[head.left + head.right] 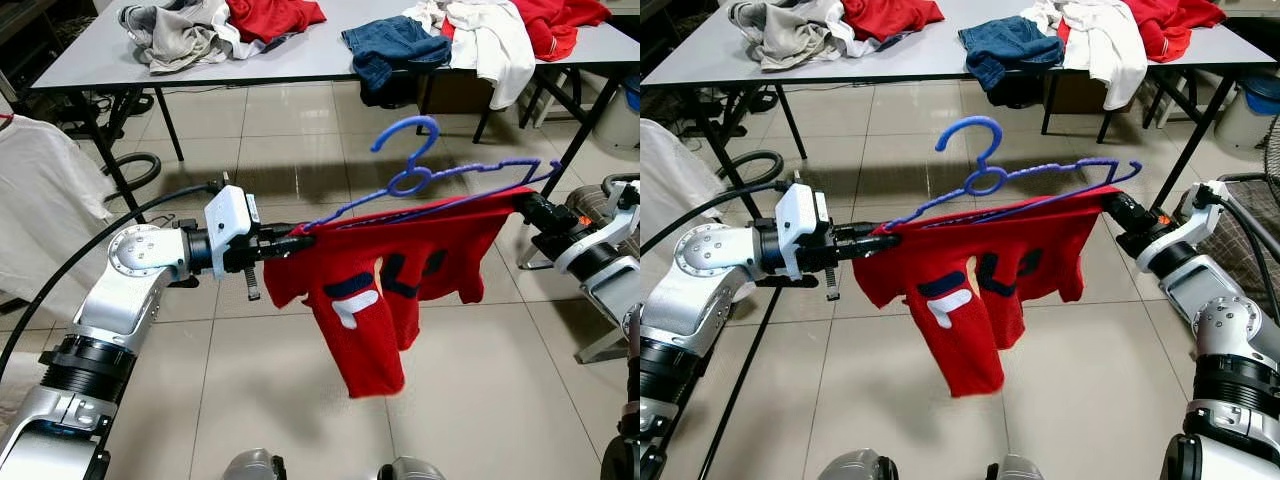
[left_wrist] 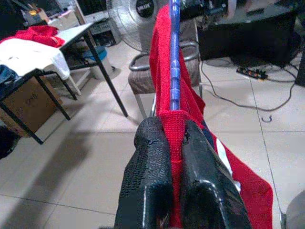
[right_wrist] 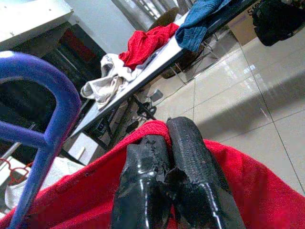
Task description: Hang hanger
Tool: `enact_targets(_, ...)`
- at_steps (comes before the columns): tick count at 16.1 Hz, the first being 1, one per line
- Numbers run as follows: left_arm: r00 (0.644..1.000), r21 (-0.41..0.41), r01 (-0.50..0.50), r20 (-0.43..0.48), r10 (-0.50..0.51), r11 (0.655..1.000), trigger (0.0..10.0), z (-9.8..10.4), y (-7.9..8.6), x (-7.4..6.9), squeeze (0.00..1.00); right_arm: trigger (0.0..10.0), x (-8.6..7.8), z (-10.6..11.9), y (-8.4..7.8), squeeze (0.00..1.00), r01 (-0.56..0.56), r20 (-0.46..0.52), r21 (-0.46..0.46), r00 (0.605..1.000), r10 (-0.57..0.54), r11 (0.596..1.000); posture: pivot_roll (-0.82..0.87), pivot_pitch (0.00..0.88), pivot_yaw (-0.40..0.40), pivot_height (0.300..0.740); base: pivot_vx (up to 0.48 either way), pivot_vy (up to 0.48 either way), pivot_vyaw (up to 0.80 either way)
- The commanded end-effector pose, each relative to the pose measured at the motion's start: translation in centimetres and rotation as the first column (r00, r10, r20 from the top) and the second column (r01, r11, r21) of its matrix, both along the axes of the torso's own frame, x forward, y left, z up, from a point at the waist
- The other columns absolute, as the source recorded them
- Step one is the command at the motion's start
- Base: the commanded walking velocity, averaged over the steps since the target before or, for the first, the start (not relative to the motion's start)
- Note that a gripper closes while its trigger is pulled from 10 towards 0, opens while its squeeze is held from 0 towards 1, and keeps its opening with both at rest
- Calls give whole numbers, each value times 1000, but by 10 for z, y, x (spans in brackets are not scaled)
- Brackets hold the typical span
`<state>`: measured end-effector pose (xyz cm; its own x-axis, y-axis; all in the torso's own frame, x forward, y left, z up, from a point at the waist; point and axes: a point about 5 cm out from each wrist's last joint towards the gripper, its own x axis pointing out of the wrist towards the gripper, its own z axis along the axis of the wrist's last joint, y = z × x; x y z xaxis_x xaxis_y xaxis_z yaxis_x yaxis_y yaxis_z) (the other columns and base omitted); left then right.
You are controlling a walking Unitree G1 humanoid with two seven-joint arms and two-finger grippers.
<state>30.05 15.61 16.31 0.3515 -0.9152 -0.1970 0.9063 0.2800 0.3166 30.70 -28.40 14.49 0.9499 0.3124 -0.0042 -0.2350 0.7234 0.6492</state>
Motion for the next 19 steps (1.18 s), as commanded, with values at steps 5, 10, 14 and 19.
enact_targets(5,984,271,-128,-84,156,954,0,-21,62,-4,0,0,-13,33,-65,0,303,73,-28,951,-300,953,-117,0,48,740,0,0,0)
enact_targets(10,939,417,-267,-92,332,869,0,-36,81,4,0,0,-12,36,-59,0,266,88,-47,961,-261,963,-119,0,50,740,0,0,0)
enact_targets(14,915,496,-292,-104,390,818,0,-41,86,8,0,0,-10,38,-43,0,206,109,-68,974,-198,976,-122,0,53,740,0,0,0)
enact_targets(19,918,620,-244,-101,384,746,0,-50,92,5,0,0,-13,44,-48,0,231,117,-99,969,-219,968,-127,0,58,740,0,0,0)
